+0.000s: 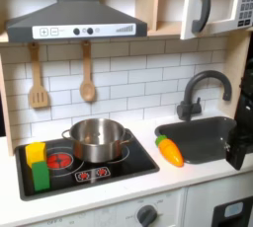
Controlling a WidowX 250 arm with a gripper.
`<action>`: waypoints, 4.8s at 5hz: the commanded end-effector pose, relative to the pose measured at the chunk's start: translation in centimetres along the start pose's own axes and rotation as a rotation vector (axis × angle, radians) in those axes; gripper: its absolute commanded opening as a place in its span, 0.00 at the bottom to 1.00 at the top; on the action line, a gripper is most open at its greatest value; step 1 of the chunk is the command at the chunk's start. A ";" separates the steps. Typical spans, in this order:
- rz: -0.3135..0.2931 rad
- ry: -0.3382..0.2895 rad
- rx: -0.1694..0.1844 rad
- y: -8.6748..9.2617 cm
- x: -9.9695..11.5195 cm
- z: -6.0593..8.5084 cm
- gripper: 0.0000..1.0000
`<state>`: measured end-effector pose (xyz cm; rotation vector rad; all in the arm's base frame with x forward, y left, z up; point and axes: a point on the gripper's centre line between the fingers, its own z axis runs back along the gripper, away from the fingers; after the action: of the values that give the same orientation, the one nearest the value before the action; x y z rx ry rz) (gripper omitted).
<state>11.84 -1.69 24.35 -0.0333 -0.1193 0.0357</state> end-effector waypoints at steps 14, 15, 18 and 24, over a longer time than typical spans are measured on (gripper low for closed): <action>-0.115 -0.208 0.024 -3.2 14.8 2.7 1.00; -0.119 -0.223 0.023 -3.4 15.7 3.0 1.00; -0.129 -0.267 0.010 -4.3 18.2 4.1 1.00; -0.091 -0.298 -0.013 -4.5 23.7 4.7 1.00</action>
<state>35.03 -5.07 31.96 -0.0320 -0.4181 -0.0479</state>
